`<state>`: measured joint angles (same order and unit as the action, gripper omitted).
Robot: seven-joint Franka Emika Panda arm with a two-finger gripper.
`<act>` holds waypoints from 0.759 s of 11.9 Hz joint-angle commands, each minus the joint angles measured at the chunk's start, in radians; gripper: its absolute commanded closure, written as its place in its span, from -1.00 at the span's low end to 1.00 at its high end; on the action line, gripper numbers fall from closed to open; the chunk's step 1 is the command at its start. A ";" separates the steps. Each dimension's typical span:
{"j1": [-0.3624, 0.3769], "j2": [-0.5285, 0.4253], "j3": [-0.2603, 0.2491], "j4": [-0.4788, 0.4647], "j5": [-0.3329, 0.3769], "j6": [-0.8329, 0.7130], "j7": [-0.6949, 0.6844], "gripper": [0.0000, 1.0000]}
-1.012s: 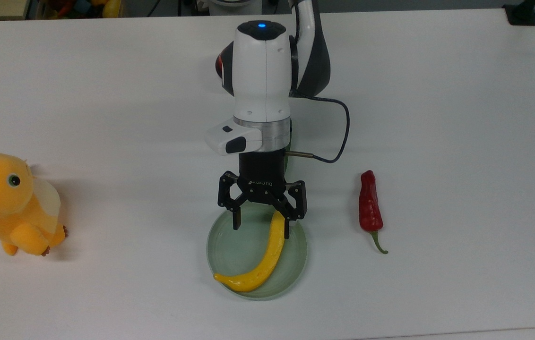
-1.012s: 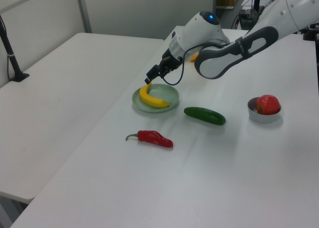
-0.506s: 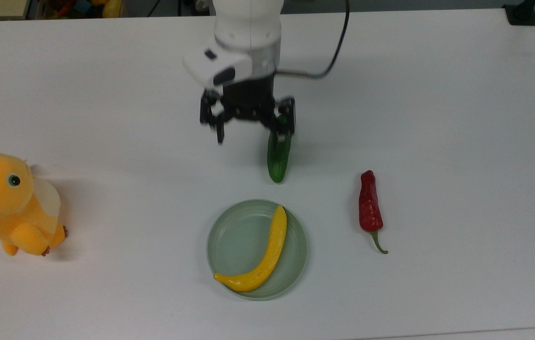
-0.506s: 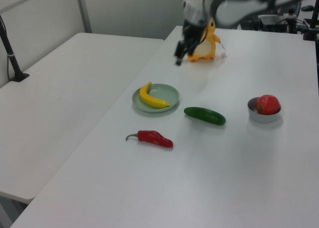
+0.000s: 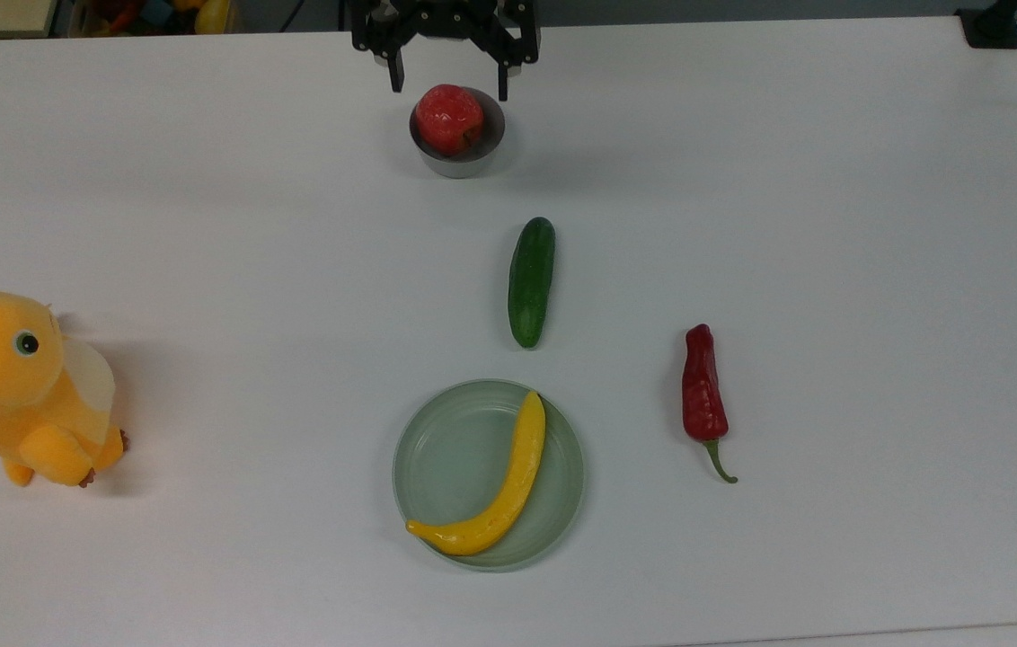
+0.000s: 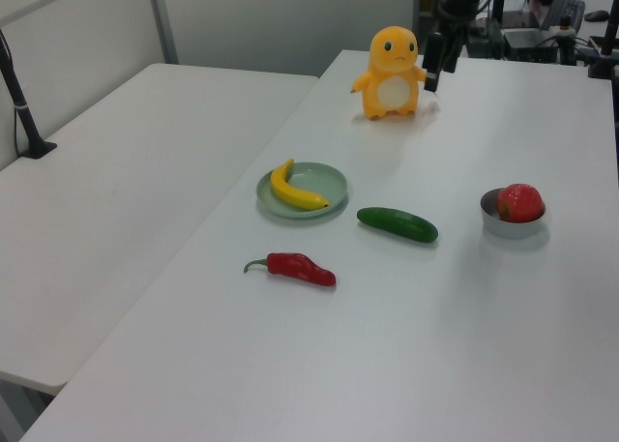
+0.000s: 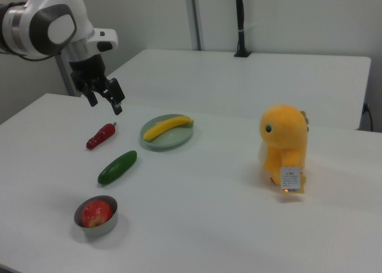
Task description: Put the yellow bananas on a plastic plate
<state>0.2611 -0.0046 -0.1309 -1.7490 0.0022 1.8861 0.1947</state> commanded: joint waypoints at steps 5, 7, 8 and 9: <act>-0.115 0.017 0.108 -0.120 0.041 0.166 -0.034 -1.00; -0.117 0.060 0.108 -0.049 0.038 0.099 -0.035 -1.00; -0.117 0.061 0.108 -0.041 0.035 0.093 -0.035 -1.00; -0.117 0.058 0.108 -0.041 0.032 0.093 -0.037 -1.00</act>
<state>0.1595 0.0402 -0.0353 -1.8351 0.0285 2.0248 0.1850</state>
